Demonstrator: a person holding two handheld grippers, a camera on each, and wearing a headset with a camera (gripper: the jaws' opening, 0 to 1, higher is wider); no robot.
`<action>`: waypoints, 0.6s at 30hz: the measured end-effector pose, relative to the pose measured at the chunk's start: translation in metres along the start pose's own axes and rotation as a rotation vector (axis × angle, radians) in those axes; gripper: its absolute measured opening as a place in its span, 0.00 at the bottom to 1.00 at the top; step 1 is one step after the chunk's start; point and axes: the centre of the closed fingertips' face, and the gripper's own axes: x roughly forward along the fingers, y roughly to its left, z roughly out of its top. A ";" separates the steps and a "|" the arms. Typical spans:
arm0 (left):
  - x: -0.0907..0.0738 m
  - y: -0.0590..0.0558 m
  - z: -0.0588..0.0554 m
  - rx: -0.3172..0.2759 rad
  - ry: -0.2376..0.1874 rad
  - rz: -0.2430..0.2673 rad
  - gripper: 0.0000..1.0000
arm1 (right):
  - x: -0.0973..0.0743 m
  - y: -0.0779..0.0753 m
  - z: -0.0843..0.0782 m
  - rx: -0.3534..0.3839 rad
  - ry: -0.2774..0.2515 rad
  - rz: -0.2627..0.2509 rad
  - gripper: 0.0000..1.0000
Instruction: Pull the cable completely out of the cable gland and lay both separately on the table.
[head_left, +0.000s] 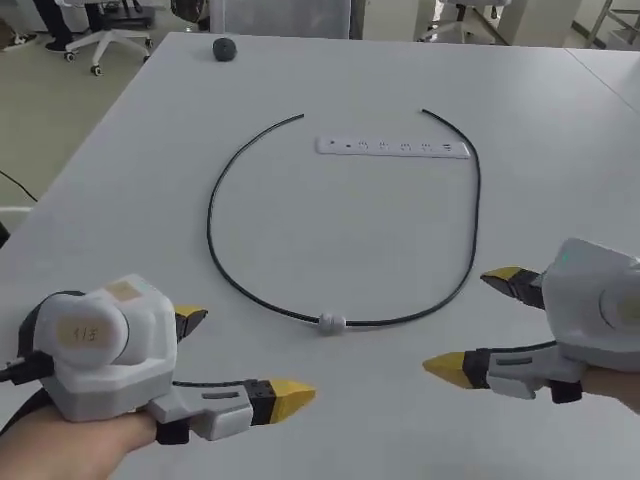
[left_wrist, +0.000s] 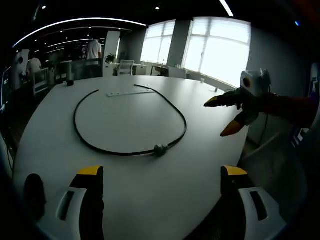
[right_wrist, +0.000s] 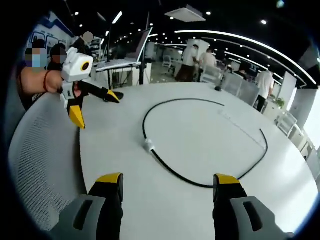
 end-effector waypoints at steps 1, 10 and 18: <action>0.000 0.000 0.000 0.001 -0.001 0.001 0.98 | 0.001 0.001 0.001 -0.004 0.003 0.010 0.70; 0.000 0.000 0.000 0.004 -0.009 0.002 0.97 | 0.028 0.011 0.012 -0.113 0.069 0.111 0.55; -0.002 0.001 0.006 0.013 -0.017 0.002 0.97 | 0.049 0.018 0.018 -0.164 0.118 0.181 0.45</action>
